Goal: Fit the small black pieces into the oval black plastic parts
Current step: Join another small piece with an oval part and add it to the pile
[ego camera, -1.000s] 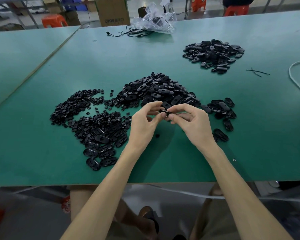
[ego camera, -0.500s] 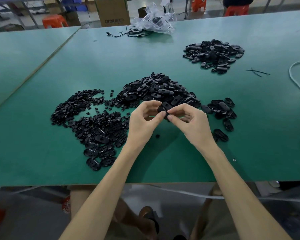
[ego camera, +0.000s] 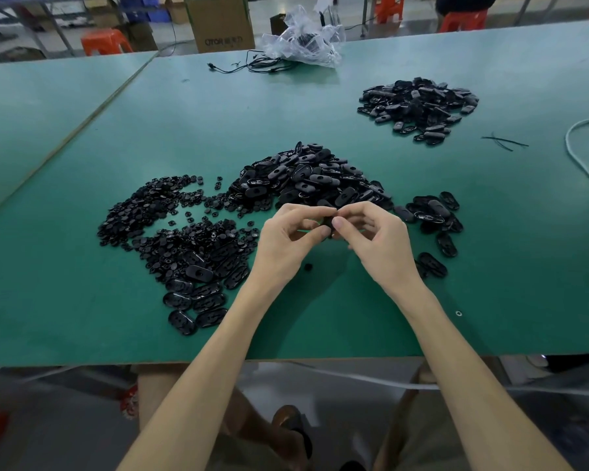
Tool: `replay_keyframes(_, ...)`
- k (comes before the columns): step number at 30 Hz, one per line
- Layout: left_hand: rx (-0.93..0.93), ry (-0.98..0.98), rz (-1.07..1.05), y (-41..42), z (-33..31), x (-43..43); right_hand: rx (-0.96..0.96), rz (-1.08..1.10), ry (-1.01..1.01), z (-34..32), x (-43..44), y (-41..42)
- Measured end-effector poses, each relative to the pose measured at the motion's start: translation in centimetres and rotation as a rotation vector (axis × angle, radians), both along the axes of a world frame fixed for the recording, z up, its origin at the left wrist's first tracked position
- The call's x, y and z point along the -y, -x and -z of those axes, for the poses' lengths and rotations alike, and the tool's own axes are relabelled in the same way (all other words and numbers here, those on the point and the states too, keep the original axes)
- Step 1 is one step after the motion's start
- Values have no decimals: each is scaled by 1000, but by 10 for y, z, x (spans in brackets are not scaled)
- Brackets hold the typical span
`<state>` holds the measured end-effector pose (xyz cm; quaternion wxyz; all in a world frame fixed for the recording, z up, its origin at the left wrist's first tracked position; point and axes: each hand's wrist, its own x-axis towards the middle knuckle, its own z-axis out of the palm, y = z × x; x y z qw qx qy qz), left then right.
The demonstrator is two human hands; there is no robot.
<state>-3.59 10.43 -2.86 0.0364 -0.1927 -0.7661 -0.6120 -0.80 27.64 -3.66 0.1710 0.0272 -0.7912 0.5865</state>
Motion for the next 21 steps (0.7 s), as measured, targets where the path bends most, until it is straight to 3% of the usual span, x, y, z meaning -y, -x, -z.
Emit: replay_keyframes(21,64,-85,33,1,5,-1,-4,6,-19,-4,-1,-4)
